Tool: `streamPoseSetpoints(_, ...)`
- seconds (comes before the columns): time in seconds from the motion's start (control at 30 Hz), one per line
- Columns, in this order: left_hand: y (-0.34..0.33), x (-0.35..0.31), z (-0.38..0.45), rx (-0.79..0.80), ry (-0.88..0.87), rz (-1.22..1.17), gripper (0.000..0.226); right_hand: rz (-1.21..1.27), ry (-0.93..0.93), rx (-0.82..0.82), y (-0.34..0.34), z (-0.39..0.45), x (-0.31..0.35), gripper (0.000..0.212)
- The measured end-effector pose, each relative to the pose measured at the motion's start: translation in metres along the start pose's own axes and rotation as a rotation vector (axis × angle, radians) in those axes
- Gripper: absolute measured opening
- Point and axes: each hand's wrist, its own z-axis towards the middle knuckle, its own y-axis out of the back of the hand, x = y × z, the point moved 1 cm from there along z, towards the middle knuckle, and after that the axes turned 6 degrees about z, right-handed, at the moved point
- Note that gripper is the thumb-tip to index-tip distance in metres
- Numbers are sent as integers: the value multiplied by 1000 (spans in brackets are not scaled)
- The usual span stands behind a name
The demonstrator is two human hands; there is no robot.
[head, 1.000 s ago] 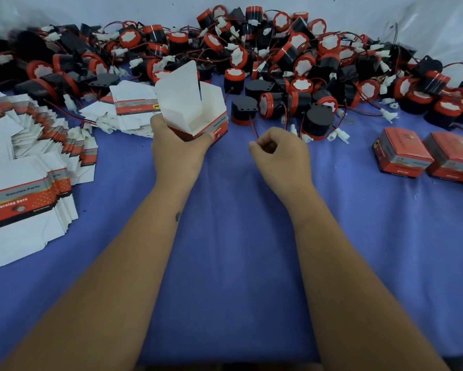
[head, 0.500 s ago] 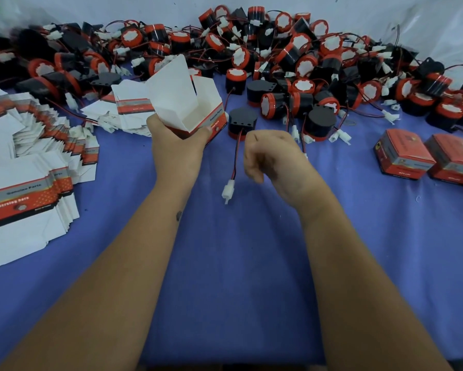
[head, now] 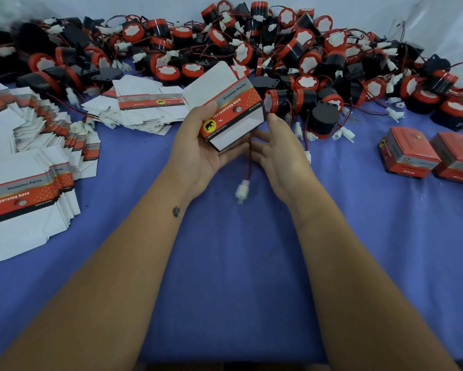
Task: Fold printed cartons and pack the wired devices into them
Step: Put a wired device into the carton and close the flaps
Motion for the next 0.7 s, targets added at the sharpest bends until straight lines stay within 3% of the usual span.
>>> streamPoseSetpoints(0.13,0,-3,-2,24,18,98,50,161,-103,-89,1,-5,2,23)
streamPoseSetpoints(0.23,1,-6,-2,-86,-59,96,44,54,-75,-86,11,-5,4,26)
streamPoseSetpoints(0.33,3,-8,0,-185,-178,16,21,-34,-100,-12,17,-6,9,18)
streamPoseSetpoints(0.43,1,-7,0,-188,-200,6,19,-168,-94,69,17,-10,12,24)
streamPoseSetpoints(0.53,0,-6,-1,-164,-188,25,20,-280,-83,18,14,-13,13,20)
streamPoseSetpoints(0.6,-1,-5,-1,-148,-186,0,21,-257,-101,5,11,-13,14,14)
streamPoseSetpoints(0.7,-2,-6,-1,-123,-193,-36,22,-240,-121,42,9,-13,13,28)
